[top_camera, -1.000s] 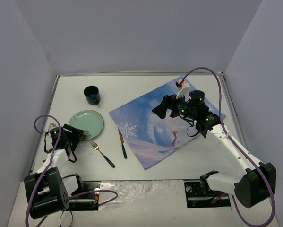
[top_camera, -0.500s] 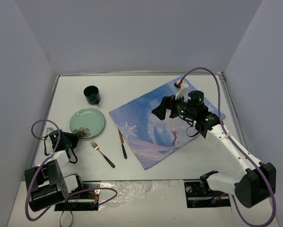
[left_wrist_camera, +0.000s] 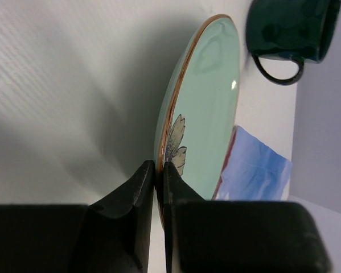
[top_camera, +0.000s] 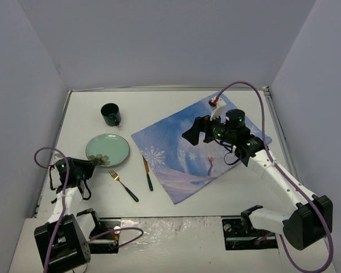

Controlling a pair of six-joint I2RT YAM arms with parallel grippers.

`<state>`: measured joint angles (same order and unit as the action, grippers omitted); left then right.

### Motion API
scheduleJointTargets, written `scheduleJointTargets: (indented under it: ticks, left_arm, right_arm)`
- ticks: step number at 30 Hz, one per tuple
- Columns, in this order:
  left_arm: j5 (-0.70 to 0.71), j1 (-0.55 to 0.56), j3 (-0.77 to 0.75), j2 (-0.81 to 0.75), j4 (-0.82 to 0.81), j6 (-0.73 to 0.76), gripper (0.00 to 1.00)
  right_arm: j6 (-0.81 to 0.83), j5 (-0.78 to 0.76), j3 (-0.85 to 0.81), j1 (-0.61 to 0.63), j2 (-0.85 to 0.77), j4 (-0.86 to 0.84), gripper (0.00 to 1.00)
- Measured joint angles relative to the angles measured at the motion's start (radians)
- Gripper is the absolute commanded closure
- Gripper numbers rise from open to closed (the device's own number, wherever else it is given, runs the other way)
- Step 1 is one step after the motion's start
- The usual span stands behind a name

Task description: Set the dinner table for one person

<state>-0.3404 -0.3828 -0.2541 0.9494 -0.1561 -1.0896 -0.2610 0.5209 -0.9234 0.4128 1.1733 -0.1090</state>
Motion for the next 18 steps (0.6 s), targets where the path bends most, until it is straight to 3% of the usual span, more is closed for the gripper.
scheduleJointTargets:
  ticks: [18]
  left_arm:
    - [-0.181,0.050,-0.149,-0.026,-0.048,-0.126,1.00]
  right_arm:
    - [-0.005,0.018,-0.001,0.013,0.010,0.000,0.00]
